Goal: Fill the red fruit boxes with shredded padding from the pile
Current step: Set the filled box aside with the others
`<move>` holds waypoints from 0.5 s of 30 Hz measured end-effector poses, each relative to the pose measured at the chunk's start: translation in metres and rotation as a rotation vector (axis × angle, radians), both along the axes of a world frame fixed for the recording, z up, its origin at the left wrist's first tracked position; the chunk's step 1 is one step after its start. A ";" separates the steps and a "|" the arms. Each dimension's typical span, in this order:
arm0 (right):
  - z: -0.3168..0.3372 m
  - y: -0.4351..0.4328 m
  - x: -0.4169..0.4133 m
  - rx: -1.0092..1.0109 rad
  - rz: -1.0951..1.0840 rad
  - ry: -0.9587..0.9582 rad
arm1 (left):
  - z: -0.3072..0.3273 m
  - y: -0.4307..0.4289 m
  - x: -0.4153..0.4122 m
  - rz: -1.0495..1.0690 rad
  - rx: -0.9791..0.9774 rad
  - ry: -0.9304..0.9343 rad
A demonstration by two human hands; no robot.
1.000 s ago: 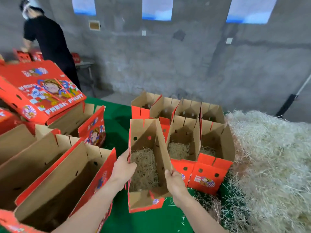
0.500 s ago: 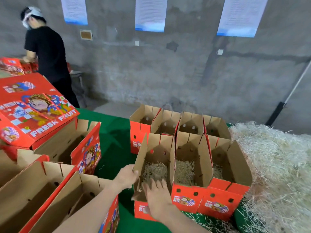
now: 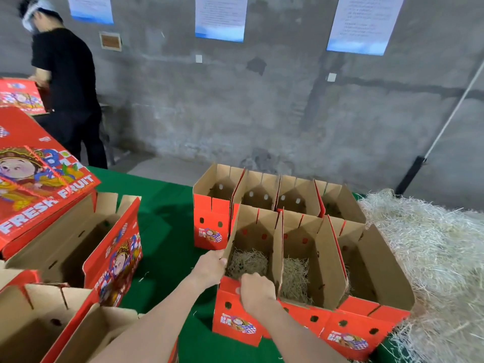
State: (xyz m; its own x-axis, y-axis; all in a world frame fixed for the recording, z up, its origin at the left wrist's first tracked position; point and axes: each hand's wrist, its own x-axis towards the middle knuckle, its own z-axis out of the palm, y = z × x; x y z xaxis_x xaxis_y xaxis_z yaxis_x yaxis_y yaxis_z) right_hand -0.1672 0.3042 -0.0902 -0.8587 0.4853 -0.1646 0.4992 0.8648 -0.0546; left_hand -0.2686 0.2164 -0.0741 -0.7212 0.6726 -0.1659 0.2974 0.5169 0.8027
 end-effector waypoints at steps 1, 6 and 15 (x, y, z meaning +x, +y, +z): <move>-0.001 0.003 -0.002 0.000 -0.006 0.001 | -0.002 0.002 -0.002 -0.007 -0.006 0.013; -0.001 0.007 -0.011 -0.032 -0.016 0.026 | -0.010 0.003 0.001 -0.005 -0.030 0.072; 0.004 -0.034 0.020 -0.056 0.176 0.595 | 0.022 -0.070 0.043 0.254 0.237 -0.009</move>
